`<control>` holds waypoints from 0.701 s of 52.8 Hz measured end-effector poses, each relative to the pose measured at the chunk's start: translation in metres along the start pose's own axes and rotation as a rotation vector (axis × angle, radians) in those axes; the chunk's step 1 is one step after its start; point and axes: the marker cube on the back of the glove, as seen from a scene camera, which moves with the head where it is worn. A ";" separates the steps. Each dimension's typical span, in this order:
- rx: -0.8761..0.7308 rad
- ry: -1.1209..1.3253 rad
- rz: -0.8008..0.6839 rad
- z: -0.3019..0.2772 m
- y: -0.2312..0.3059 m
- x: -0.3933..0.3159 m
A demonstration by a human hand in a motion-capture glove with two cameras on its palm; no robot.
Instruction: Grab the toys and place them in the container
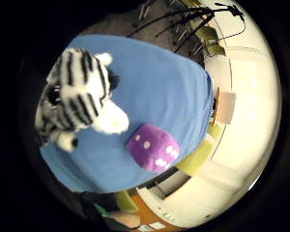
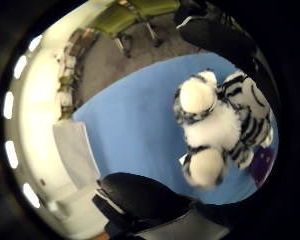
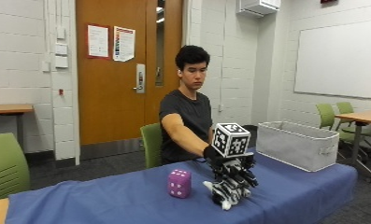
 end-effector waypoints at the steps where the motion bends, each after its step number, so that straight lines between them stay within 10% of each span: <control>1: -0.010 0.001 0.001 0.004 -0.001 0.001; 37: -0.046 0.058 0.003 0.037 0.011 0.010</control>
